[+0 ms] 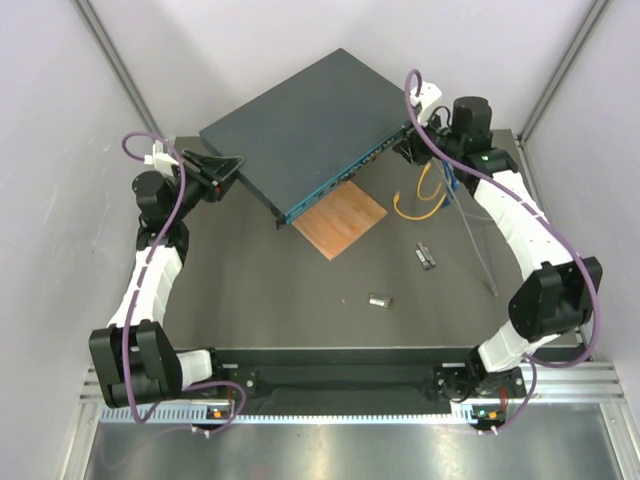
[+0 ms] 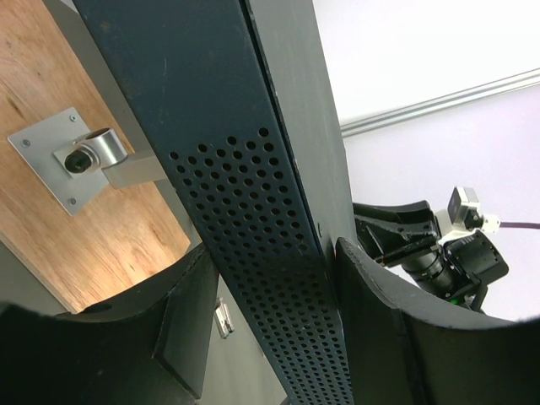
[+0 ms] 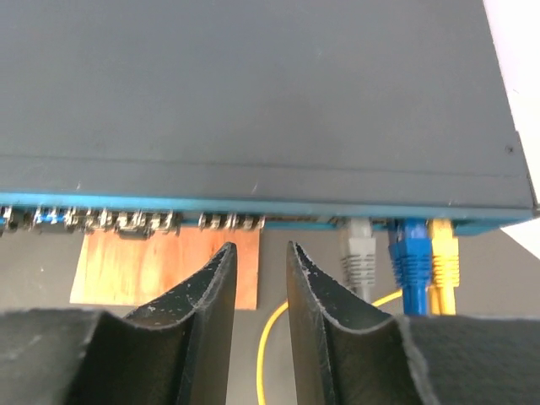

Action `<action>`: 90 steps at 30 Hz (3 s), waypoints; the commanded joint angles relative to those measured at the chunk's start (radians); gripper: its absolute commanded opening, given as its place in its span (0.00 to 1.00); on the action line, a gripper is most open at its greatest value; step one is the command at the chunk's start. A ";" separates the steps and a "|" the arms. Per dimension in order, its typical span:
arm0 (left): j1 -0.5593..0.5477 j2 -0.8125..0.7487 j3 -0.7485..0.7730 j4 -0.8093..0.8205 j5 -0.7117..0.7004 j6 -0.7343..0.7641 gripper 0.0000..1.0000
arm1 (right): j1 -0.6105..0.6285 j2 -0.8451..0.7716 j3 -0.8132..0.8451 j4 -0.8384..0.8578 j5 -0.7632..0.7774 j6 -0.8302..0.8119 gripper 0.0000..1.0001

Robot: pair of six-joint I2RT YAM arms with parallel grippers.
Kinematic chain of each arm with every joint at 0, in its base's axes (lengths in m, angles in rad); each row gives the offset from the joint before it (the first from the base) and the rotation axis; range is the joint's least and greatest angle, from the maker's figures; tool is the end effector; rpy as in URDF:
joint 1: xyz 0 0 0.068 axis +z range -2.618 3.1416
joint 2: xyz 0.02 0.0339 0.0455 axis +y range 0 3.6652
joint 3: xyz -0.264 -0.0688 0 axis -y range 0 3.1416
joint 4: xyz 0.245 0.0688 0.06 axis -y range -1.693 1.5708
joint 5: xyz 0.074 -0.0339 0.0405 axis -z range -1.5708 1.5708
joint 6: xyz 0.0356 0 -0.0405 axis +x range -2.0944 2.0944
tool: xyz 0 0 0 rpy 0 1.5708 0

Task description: Insert the plug into the switch port

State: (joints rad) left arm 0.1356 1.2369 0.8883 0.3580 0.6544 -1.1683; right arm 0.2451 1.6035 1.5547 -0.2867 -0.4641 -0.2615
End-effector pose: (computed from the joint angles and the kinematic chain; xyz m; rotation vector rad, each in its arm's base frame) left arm 0.2868 0.0173 0.3366 -0.5453 1.6352 -1.2940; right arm 0.3611 0.1067 0.3905 -0.7709 1.7280 0.4301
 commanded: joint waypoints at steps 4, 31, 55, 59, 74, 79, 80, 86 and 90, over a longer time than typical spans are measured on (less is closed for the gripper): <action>-0.004 -0.001 0.070 0.061 -0.015 0.114 0.05 | -0.036 -0.091 0.010 -0.138 0.015 -0.119 0.28; 0.071 -0.178 0.110 0.127 -0.030 0.051 0.99 | 0.195 -0.387 -0.636 -0.376 0.047 -0.372 0.51; 0.087 -0.185 0.084 0.067 -0.048 0.099 0.99 | -0.003 -0.068 -0.607 -0.227 0.398 -0.364 0.39; 0.085 -0.185 0.089 0.067 -0.048 0.104 0.99 | -0.013 -0.027 -0.602 -0.209 0.401 -0.370 0.33; 0.087 -0.165 0.097 0.079 -0.041 0.114 0.99 | -0.109 -0.033 -0.573 -0.206 0.319 -0.426 0.00; 0.085 -0.148 0.136 0.033 -0.041 0.139 0.99 | -0.112 -0.085 -0.567 -0.264 0.246 -0.456 0.00; 0.087 -0.145 0.146 0.015 -0.044 0.150 0.99 | -0.115 -0.103 -0.567 -0.285 0.236 -0.458 0.00; 0.085 -0.129 0.291 -0.174 -0.050 0.370 0.99 | -0.132 -0.229 -0.532 -0.403 0.145 -0.447 0.00; 0.085 -0.129 0.382 -0.312 -0.067 0.539 0.99 | -0.153 -0.324 -0.509 -0.492 0.067 -0.438 0.00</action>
State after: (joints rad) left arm 0.2165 1.1172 1.1938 0.1436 0.6003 -0.8062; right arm 0.1192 1.3712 0.9863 -0.6979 -0.2890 -0.6979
